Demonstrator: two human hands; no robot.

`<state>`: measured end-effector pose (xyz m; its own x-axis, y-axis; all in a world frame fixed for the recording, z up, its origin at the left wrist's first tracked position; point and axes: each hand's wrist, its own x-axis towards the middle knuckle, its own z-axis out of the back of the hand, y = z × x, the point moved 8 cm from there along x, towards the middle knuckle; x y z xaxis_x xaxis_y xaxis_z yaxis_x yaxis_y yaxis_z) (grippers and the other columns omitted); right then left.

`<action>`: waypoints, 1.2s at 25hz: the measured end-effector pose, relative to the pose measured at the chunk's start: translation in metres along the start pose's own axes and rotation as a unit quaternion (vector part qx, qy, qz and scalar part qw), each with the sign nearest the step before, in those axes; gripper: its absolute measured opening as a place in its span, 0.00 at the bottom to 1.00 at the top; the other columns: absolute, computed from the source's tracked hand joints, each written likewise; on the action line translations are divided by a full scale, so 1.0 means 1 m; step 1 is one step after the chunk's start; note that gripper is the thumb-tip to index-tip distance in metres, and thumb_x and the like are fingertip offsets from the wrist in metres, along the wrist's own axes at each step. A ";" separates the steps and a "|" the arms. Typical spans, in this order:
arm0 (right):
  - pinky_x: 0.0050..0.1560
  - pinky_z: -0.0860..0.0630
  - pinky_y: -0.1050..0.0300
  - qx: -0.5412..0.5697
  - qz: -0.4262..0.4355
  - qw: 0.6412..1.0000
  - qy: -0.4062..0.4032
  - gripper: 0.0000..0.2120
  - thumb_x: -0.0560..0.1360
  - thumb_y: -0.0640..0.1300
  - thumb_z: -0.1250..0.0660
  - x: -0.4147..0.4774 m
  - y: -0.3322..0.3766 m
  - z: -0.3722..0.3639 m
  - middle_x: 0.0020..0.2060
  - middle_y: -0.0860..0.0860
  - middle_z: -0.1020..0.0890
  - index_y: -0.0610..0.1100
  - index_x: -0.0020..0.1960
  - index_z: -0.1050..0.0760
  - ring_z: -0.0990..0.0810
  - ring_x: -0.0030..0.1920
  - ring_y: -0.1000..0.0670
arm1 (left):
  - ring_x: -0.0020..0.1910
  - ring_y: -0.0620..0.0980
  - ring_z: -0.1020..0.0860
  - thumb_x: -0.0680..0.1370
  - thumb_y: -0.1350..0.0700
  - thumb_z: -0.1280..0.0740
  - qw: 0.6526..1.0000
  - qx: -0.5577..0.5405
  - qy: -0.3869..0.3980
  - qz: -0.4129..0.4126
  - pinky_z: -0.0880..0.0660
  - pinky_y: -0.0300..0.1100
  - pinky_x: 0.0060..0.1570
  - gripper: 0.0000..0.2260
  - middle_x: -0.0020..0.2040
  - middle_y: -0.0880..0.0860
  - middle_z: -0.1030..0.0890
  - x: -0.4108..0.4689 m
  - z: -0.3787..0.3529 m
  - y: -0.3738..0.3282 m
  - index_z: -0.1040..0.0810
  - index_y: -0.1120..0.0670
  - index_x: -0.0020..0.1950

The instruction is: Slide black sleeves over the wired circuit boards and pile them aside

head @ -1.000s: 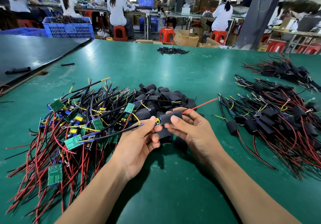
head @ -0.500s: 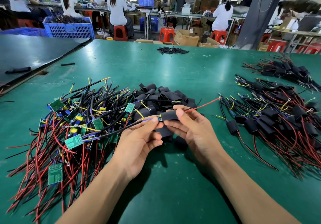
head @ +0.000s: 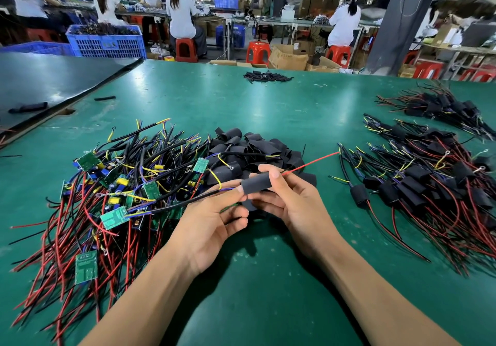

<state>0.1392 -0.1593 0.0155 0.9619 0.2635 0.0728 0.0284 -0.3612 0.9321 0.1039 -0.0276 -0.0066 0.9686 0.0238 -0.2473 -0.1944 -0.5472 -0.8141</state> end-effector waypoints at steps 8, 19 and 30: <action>0.50 0.18 0.53 -0.018 -0.021 1.000 0.004 0.15 0.73 0.55 0.31 0.003 -0.002 0.004 0.50 0.44 0.14 0.49 0.55 0.17 0.14 0.48 0.42 | 0.28 0.47 0.20 0.63 0.57 0.26 1.000 0.018 -0.017 -0.014 0.22 0.37 0.29 0.12 0.34 0.54 0.18 0.000 0.001 -0.004 0.16 0.51 0.46; 0.26 0.31 0.62 -0.048 -0.180 0.977 0.108 0.15 0.71 0.56 0.30 -0.010 -0.014 -0.002 0.30 0.46 0.21 0.44 0.38 0.18 0.28 0.24 0.51 | 0.30 0.47 0.24 0.67 0.56 0.27 0.997 0.060 0.012 -0.056 0.28 0.36 0.30 0.15 0.39 0.56 0.21 0.002 -0.001 -0.013 0.16 0.56 0.53; 0.22 0.41 0.65 0.323 -0.017 0.917 -0.235 0.18 0.80 0.52 0.37 0.001 0.018 0.060 0.26 0.50 0.28 0.44 0.34 0.27 0.36 0.19 0.53 | 0.29 0.46 0.25 0.71 0.55 0.30 0.994 0.083 -0.006 -0.069 0.28 0.36 0.29 0.12 0.38 0.52 0.18 0.007 0.005 -0.009 0.18 0.57 0.52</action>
<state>0.1569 -0.2194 0.0114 0.9643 -0.0750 -0.2541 0.0693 -0.8542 0.5153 0.1113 -0.0188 -0.0036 0.9860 0.1004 -0.1330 -0.0837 -0.3919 -0.9162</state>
